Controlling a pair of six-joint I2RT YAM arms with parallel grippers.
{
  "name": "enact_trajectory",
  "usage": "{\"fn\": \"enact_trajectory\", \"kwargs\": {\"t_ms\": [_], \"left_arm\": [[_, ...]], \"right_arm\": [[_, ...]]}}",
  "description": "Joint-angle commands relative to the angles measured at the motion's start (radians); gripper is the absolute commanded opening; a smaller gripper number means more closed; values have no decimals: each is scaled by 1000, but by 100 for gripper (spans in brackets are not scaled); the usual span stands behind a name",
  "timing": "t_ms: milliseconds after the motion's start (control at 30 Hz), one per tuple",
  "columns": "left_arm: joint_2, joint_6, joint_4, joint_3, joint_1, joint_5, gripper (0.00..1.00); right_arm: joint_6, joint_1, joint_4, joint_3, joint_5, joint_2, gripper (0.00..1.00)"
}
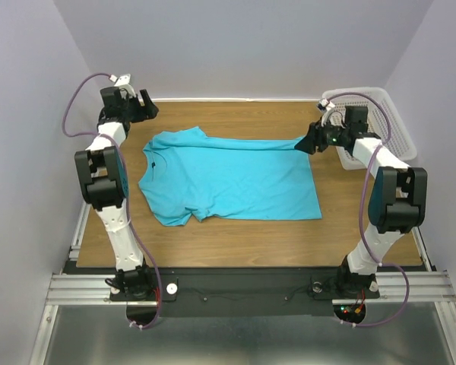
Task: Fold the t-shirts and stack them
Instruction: Fold the tshirt
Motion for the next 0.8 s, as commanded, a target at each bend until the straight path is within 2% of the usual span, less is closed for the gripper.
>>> {"fn": "enact_trajectory", "kwargs": {"t_ms": [0, 200, 367, 767], "left_arm": [[91, -39, -178, 125, -18, 122, 85], [189, -26, -251, 211, -30, 140, 83], [224, 2, -301, 244, -48, 100, 82], [290, 72, -426, 331, -87, 15, 73]], "right_arm": [[51, -6, -26, -24, -71, -64, 56], [48, -6, -26, -61, -69, -59, 56], [42, -6, -25, -81, -69, -55, 56], [36, -6, -25, -91, -64, -67, 56]]}}
